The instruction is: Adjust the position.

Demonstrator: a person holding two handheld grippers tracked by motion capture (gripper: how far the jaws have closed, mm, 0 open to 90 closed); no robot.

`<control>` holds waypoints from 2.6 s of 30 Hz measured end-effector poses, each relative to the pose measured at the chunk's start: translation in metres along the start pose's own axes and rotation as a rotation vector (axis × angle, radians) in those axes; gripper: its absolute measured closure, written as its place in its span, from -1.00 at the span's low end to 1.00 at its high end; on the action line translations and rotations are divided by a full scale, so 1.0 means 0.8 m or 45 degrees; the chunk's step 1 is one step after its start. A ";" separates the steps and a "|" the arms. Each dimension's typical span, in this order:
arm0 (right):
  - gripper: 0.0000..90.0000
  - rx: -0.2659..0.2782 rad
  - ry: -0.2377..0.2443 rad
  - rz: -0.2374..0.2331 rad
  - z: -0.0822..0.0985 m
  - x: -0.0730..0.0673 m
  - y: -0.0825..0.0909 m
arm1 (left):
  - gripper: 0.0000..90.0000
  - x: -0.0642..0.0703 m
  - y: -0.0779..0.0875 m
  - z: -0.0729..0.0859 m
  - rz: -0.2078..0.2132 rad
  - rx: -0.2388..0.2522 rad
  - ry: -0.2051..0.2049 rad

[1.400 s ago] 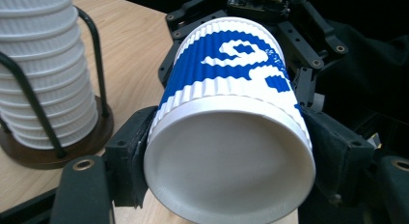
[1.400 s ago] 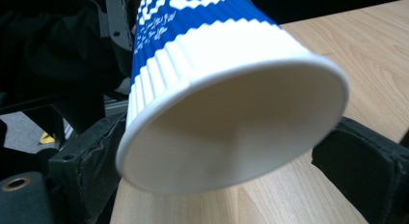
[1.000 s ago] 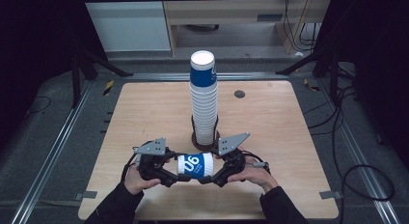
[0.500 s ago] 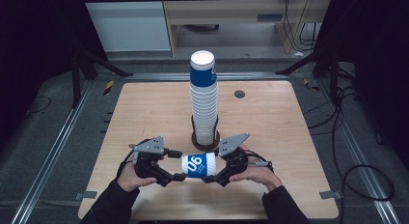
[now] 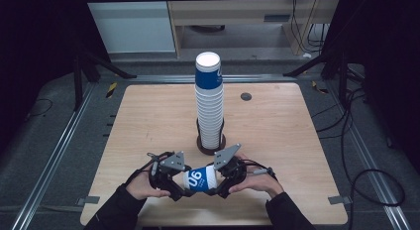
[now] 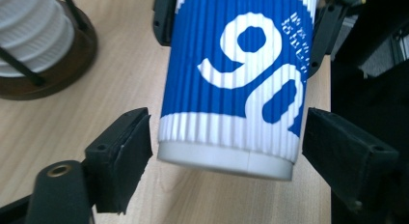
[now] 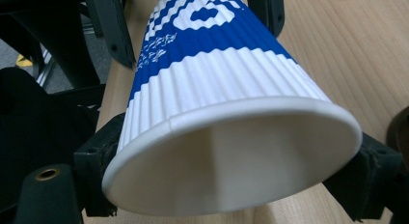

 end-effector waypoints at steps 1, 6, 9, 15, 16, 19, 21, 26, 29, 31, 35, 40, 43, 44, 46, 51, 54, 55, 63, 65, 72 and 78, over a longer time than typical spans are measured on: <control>-0.65 -0.005 0.001 -0.008 0.000 -0.001 -0.001 | -0.56 0.001 -0.002 0.000 0.010 -0.007 -0.003; -0.66 -0.026 0.022 -0.032 -0.002 -0.004 -0.006 | -0.45 0.003 -0.004 0.000 0.043 -0.020 -0.002; -0.65 -0.032 0.022 -0.038 -0.002 -0.005 -0.006 | -0.42 0.003 -0.004 0.000 0.049 -0.019 -0.002; -0.68 -0.028 0.020 -0.039 -0.002 -0.005 -0.005 | -0.41 0.003 -0.003 0.000 0.044 -0.007 -0.008; -0.69 -0.018 0.027 -0.029 -0.002 -0.004 -0.004 | -0.41 0.003 -0.003 0.000 0.045 0.008 0.004; -0.78 0.036 0.022 0.003 -0.005 -0.003 0.002 | -0.41 -0.003 0.002 0.003 0.042 0.032 0.021; -0.81 0.079 0.000 0.020 -0.006 0.000 0.009 | -0.41 -0.006 0.006 0.003 0.033 0.053 0.032; -0.83 0.188 -0.042 0.096 -0.008 0.007 0.034 | -0.41 -0.015 0.019 0.007 0.016 0.137 0.078; -0.84 0.258 -0.073 0.136 -0.007 0.011 0.049 | -0.41 -0.020 0.028 0.010 0.008 0.202 0.106; -0.84 0.294 -0.094 0.157 -0.007 0.013 0.057 | -0.41 -0.023 0.034 0.011 0.008 0.261 0.121; -0.84 0.353 -0.135 0.182 -0.005 0.017 0.067 | -0.41 -0.025 0.043 0.012 -0.004 0.352 0.146; -0.85 0.386 -0.161 0.170 -0.005 0.018 0.069 | -0.41 -0.025 0.043 0.011 -0.005 0.389 0.147; -0.85 0.389 -0.161 0.155 -0.007 0.017 0.066 | -0.41 -0.022 0.041 0.010 0.002 0.395 0.135; -0.86 0.386 -0.162 0.151 -0.007 0.017 0.065 | -0.41 -0.022 0.041 0.010 0.003 0.397 0.130; -0.86 0.392 -0.164 0.134 -0.008 0.016 0.062 | -0.41 -0.020 0.038 0.009 0.006 0.392 0.121; -0.86 0.399 -0.168 0.101 -0.009 0.015 0.056 | -0.41 -0.013 0.031 0.005 0.038 0.385 0.092; -0.86 0.387 -0.168 0.090 -0.009 0.014 0.052 | -0.41 -0.009 0.029 0.003 0.045 0.382 0.075; -0.86 0.392 -0.170 0.081 -0.009 0.014 0.051 | -0.41 -0.007 0.029 0.002 0.049 0.384 0.070; -0.81 0.397 -0.178 0.022 -0.011 0.012 0.042 | -0.41 0.000 0.025 -0.002 0.050 0.383 0.045; -0.77 0.400 -0.180 0.002 -0.011 0.011 0.041 | -0.40 0.001 0.025 -0.003 0.058 0.383 0.041; -0.67 0.402 -0.189 -0.045 -0.010 0.010 0.038 | -0.40 0.002 0.023 -0.003 0.068 0.366 0.035; -0.64 0.404 -0.184 -0.049 -0.011 0.010 0.039 | -0.40 0.001 0.023 -0.003 0.074 0.367 0.044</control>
Point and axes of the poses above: each handheld gripper's, and its own axes: y roughly backward along the jaws, z roughly out of its underside, x roughly to its right, the point moved 1 cm from there along -y, roughly forward along the jaws, and after that the axes turned 7 degrees about y, right-handed, at the moved point
